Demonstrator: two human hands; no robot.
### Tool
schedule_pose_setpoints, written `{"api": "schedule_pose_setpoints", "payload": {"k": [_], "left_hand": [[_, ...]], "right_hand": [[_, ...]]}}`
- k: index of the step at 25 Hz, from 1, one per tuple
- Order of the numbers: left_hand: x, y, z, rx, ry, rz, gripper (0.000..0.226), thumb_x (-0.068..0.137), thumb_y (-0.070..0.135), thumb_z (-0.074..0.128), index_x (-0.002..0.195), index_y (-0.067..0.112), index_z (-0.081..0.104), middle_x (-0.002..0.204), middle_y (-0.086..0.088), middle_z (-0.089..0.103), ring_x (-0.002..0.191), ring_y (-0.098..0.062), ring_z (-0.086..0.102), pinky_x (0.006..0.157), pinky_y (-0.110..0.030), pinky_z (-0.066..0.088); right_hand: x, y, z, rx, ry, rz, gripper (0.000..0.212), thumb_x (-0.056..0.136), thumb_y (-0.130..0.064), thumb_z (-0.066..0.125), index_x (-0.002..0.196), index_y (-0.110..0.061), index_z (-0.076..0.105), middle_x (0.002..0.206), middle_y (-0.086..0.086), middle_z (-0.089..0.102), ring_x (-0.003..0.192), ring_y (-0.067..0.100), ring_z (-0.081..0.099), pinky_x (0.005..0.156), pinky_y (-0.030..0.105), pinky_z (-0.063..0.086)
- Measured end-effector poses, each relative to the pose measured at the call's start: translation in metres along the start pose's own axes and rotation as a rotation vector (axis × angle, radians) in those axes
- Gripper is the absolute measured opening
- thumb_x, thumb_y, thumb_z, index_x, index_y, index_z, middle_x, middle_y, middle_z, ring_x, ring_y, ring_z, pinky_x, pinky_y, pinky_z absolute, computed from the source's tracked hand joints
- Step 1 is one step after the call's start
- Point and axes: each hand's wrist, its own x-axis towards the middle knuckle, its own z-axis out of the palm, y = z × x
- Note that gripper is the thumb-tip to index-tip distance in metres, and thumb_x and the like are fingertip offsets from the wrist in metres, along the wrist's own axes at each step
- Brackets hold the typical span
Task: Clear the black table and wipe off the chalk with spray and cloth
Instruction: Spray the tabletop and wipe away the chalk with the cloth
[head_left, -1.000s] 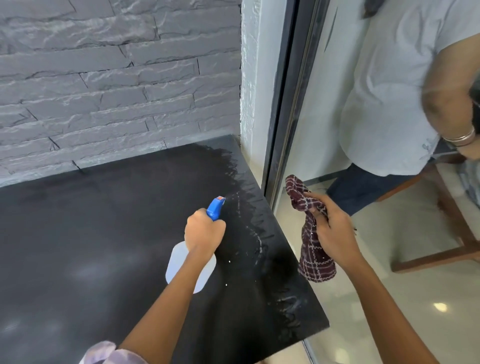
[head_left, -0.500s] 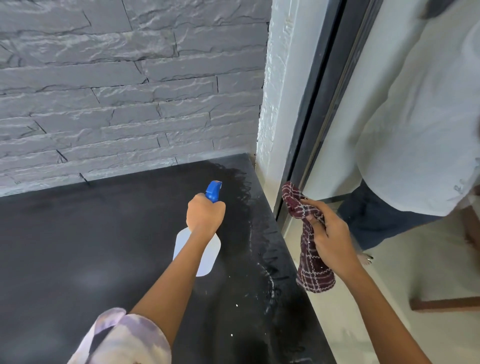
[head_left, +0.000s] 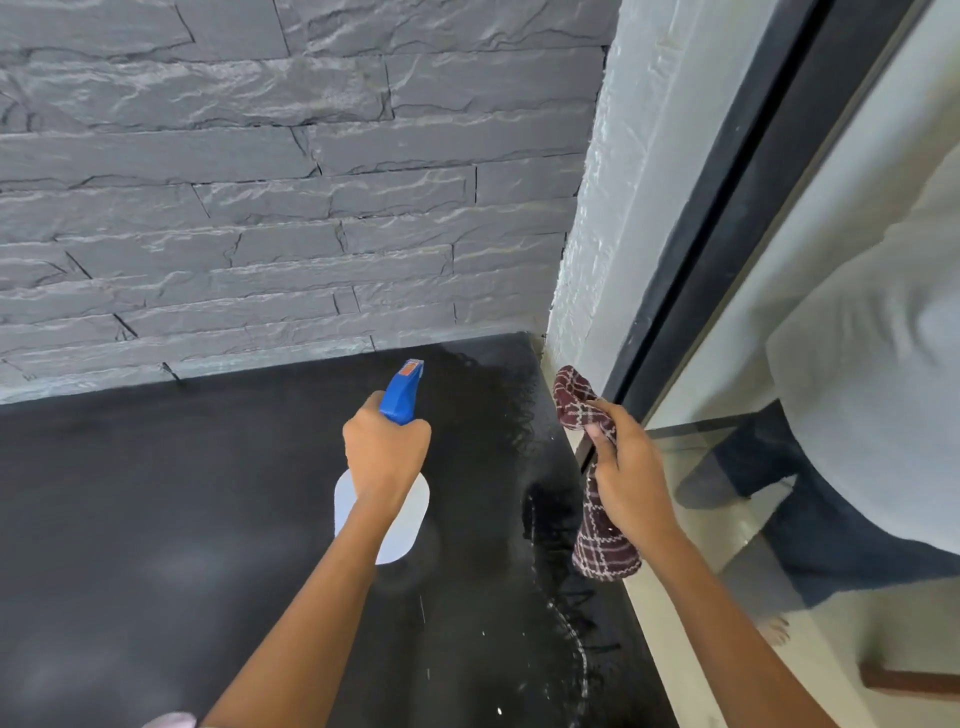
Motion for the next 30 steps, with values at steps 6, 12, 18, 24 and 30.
{"api": "schedule_pose_setpoints", "payload": {"k": [6,12,18,24,30], "left_hand": [[0.031,-0.016,-0.001,-0.295,0.138,0.156,0.039,0.071,0.0,0.058,0.076,0.037,0.049,0.07,0.013,0.052,0.063,-0.003,0.055,0.058,0.0,0.041],[0.063,-0.044,0.017,-0.344,0.177,0.12,0.029,0.075,-0.001,0.062,0.103,0.003,0.057,0.084,0.013,0.055,0.078,0.002,0.059,0.064,0.005,0.039],[0.077,-0.059,0.031,-0.381,0.165,0.129,0.031,0.079,-0.003,0.062,0.107,0.007,0.055,0.089,0.009,0.058,0.086,0.016,0.056,0.071,0.005,0.04],[0.079,-0.062,0.034,-0.41,0.19,0.116,0.044,0.069,0.021,0.058,0.109,0.003,0.056,0.087,0.012,0.06,0.084,0.011,0.06,0.077,0.001,0.044],[0.08,-0.065,0.038,-0.417,0.195,0.087,0.037,0.07,0.022,0.06,0.105,0.01,0.055,0.086,0.013,0.06,0.085,0.013,0.058,0.071,0.004,0.041]], "right_hand": [[0.057,0.008,0.088,-0.107,-0.037,0.117,0.046,0.101,-0.036,0.031,0.139,-0.012,0.038,0.14,0.011,0.048,0.128,0.028,0.045,0.109,0.046,0.033],[0.096,0.032,0.146,-0.123,0.144,0.285,0.046,0.101,-0.032,0.029,0.135,-0.002,0.04,0.137,0.019,0.048,0.133,0.037,0.035,0.117,0.048,0.014],[0.18,0.038,0.164,-0.438,0.182,0.091,0.039,0.099,-0.022,0.04,0.128,0.004,0.045,0.133,0.024,0.049,0.126,0.036,0.042,0.11,0.043,0.029],[0.154,0.033,0.191,-0.539,-0.255,-0.449,0.052,0.097,-0.035,0.044,0.143,-0.013,0.035,0.152,0.01,0.029,0.142,0.025,0.022,0.118,0.042,0.015],[0.169,0.064,0.162,-0.636,-0.08,-0.245,0.051,0.097,-0.034,0.039,0.142,-0.01,0.035,0.148,0.012,0.036,0.138,0.027,0.03,0.116,0.045,0.02]]}}
